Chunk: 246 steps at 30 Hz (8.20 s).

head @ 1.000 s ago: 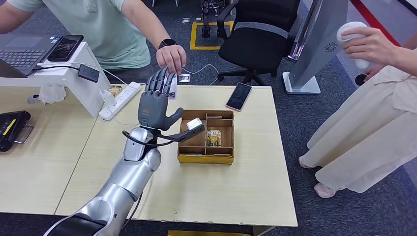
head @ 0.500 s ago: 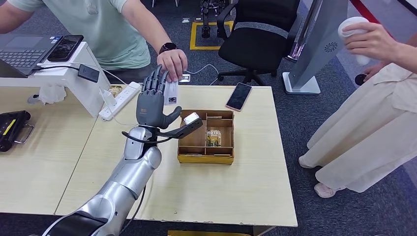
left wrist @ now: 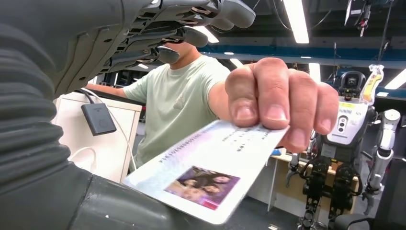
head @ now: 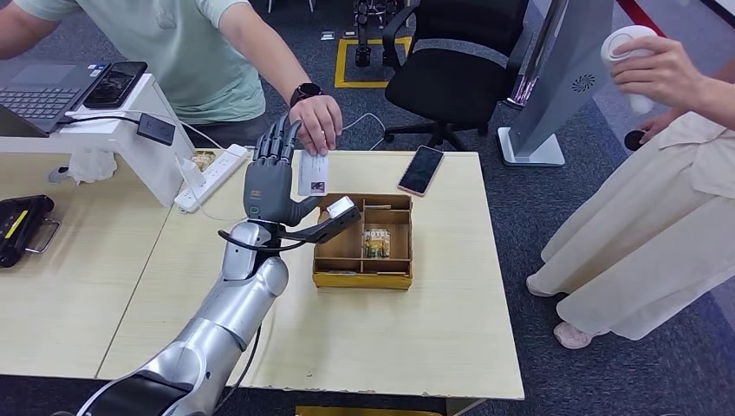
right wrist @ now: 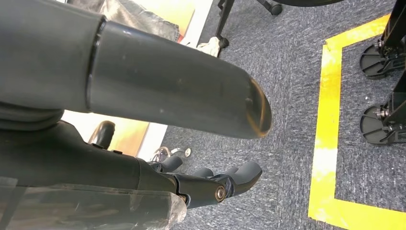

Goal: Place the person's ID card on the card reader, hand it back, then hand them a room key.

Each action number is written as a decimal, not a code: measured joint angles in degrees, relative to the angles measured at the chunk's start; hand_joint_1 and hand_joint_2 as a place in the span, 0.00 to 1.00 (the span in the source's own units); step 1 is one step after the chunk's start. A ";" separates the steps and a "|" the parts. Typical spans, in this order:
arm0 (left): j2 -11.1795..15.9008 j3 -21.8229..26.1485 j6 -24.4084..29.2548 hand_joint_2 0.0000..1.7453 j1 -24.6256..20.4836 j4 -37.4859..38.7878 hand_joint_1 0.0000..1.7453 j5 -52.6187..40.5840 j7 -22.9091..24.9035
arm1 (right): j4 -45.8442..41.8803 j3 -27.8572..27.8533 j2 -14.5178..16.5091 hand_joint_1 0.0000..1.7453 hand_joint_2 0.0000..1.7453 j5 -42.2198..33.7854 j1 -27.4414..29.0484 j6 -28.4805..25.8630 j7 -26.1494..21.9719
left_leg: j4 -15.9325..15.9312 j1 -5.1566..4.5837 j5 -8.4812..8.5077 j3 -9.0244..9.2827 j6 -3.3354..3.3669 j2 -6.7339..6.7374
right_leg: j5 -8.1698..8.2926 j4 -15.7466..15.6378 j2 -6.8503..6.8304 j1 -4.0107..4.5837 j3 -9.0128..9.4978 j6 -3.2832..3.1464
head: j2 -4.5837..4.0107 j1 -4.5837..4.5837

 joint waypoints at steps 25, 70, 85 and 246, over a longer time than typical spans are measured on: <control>-0.87 4.08 0.05 1.00 1.24 -3.96 0.98 -2.03 -2.73 | 0.00 0.00 0.00 0.00 0.00 0.09 0.02 -0.03 0.00 | 0.00 0.00 0.00 -0.01 0.00 0.00 | 0.00 0.00 -0.01 0.00 0.00 0.00 | 0.00 0.00; -0.87 4.17 0.07 1.00 1.34 -3.98 0.99 -2.02 -2.74 | 0.00 -0.02 0.00 0.00 0.00 0.09 0.02 -0.02 0.00 | 0.00 0.00 0.00 -0.01 0.00 0.00 | 0.00 0.00 -0.01 0.00 0.00 0.00 | 0.00 0.00; 4.57 6.15 0.09 1.00 6.32 -5.82 1.00 -9.98 0.18 | 0.00 -0.38 -0.01 0.00 0.00 0.00 0.46 0.03 -0.42 | -0.02 0.02 0.00 -0.09 0.00 -0.02 | -0.02 0.00 -0.02 0.03 -0.05 0.01 | 0.00 -0.07; 9.76 0.73 0.15 1.00 10.67 8.92 1.00 -1.64 -6.86 | 0.07 -2.95 -1.11 0.00 0.00 0.18 1.44 1.97 -1.97 | 0.00 0.00 -0.01 -0.10 0.01 0.00 | -0.02 0.00 -0.01 0.01 -0.09 0.02 | 0.00 -0.07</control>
